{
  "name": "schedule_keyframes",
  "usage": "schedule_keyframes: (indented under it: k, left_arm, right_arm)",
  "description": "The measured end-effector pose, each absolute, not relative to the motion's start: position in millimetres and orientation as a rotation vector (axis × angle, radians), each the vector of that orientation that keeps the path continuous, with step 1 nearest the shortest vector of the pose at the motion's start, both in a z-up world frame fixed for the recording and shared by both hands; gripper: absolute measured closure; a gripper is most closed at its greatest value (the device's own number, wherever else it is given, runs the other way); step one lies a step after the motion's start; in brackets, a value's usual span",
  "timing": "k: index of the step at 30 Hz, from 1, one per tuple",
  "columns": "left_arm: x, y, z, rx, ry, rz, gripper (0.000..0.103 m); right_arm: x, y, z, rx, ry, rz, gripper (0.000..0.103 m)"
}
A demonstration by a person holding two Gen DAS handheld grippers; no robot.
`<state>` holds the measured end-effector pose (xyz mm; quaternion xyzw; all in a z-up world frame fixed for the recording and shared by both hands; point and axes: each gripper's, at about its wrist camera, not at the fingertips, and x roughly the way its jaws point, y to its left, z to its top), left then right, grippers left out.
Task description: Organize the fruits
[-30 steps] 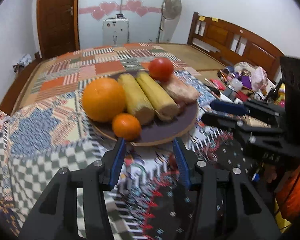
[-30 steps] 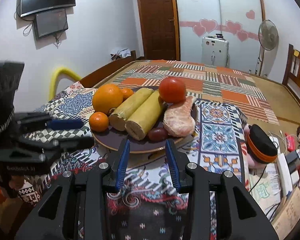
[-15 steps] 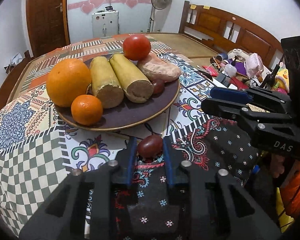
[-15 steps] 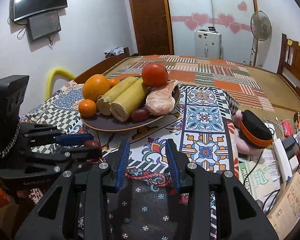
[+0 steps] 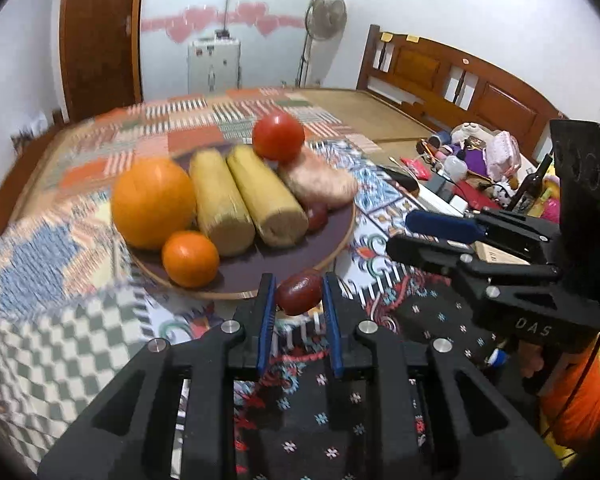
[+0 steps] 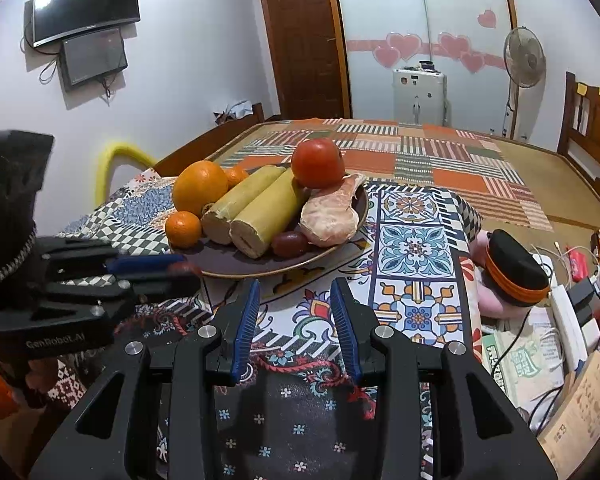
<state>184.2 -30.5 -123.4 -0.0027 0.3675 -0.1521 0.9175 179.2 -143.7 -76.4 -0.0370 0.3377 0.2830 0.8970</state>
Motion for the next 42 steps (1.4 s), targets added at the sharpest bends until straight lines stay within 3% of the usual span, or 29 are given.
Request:
schedule_keyframes:
  k: [13,15,18,20,30,37,42]
  left_arm:
    - [205.6,-34.1,-133.8,0.038,0.756,-0.243,0.080]
    - [205.9,-33.8,-134.1,0.038,0.757,-0.238,0.077]
    - [204.0,-33.1,-131.3,0.028,0.760,-0.246,0.066]
    - [197.9,-31.8,-125.9,0.022,0.750,-0.253,0.066]
    - [131.7,-9.9,-54.1,-0.037,0.565,-0.195,0.066]
    - [64.7,-0.1,5.6,-0.036,0.377,-0.116,0.066]
    - [16.7,-4.1,34.6,-0.007,0.264,-0.072,0.061]
  right_arm:
    - [177.5,-143.2,-71.9,-0.072,0.685,0.595,0.069]
    - [177.0,-143.6,-70.4,-0.069,0.680,0.597,0.069]
    - [174.4,-141.9,-66.3,-0.069,0.669,0.599,0.069]
    - [172.6,-140.9,-61.8,-0.069,0.661,0.604,0.069]
    - [139.3,-133.9,-14.5,-0.062,0.539,0.625,0.069]
    - [82.5,-129.5,37.5,-0.085,0.354,0.581,0.069]
    - [44.7,-129.2,64.0,-0.077,0.238,0.557,0.061]
